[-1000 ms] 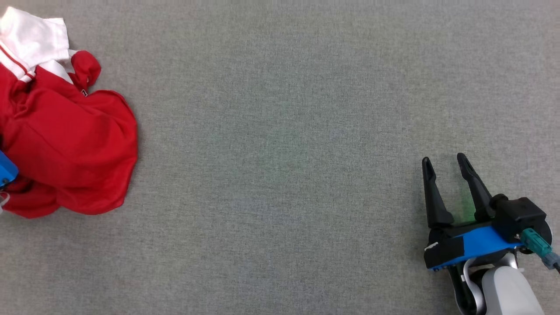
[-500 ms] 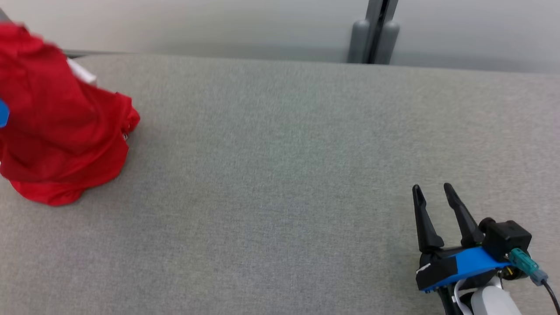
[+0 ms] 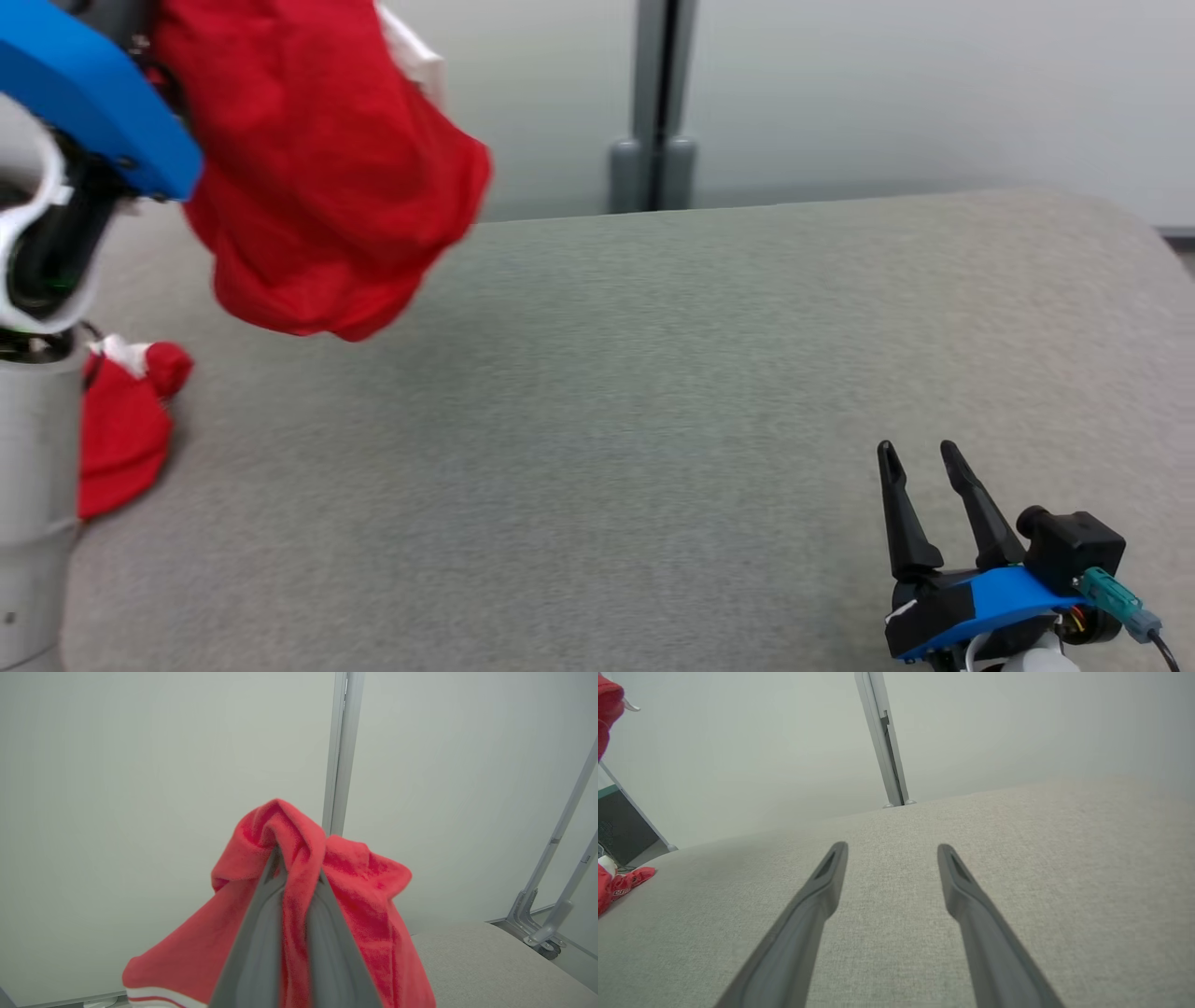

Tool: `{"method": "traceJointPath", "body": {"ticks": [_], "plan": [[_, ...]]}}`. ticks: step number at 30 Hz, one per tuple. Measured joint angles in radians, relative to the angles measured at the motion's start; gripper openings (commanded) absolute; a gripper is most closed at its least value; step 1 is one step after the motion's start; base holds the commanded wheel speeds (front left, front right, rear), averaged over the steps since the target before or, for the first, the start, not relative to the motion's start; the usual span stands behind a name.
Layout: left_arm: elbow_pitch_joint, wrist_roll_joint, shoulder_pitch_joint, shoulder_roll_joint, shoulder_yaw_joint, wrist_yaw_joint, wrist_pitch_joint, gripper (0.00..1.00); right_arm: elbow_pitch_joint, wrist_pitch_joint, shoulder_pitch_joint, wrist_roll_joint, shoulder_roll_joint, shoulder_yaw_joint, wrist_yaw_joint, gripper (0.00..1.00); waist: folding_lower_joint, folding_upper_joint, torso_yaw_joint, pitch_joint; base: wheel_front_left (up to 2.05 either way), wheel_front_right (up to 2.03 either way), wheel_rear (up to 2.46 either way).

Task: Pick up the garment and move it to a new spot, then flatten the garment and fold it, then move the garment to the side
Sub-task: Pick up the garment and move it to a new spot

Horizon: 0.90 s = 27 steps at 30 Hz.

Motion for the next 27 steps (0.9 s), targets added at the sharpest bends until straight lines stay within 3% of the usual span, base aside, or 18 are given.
{"method": "traceJointPath", "body": {"ticks": [12, 23, 24, 25, 26, 27], "plan": [[0.002, -0.006, 0.062, -0.109, -0.139, -0.033, -0.032, 0.0, -0.008, -0.001, -0.006, 0.003, 0.0, 0.023, 0.0, 1.0, 0.0002, 0.0, -0.212, 0.048, 0.0, 0.0, 0.0], [0.296, 0.101, 0.267, -0.232, -0.292, -0.021, -0.235, 0.0, -0.014, -0.002, -0.026, 0.018, 0.0, 0.029, 0.0, 1.0, 0.0003, 0.0, -0.276, 0.091, 0.0, 0.0, 0.0], [0.324, 0.111, 0.277, -0.242, -0.305, -0.018, -0.249, 0.21, -0.015, -0.002, -0.026, 0.018, 0.0, 0.029, 0.0, 1.0, 0.0003, 0.0, -0.274, 0.092, 0.0, 0.0, 0.0], [0.354, 0.12, 0.284, -0.249, -0.318, -0.018, -0.264, 0.91, -0.016, -0.002, -0.026, 0.018, -0.001, 0.029, 0.0, 1.0, 0.0003, 0.0, -0.271, 0.092, 0.0, 0.0, 0.0], [0.378, 0.128, 0.293, -0.258, -0.33, -0.018, -0.279, 1.0, -0.014, -0.002, -0.026, 0.017, 0.0, 0.028, 0.0, 1.0, 0.0003, 0.0, -0.265, 0.09, 0.0, 0.0, 0.0], [0.396, 0.138, 0.301, -0.266, -0.345, -0.02, -0.3, 1.0, -0.014, -0.002, -0.026, 0.017, 0.0, 0.029, 0.0, 1.0, 0.0003, 0.0, -0.259, 0.088, 0.0, 0.0, 0.0]]}}
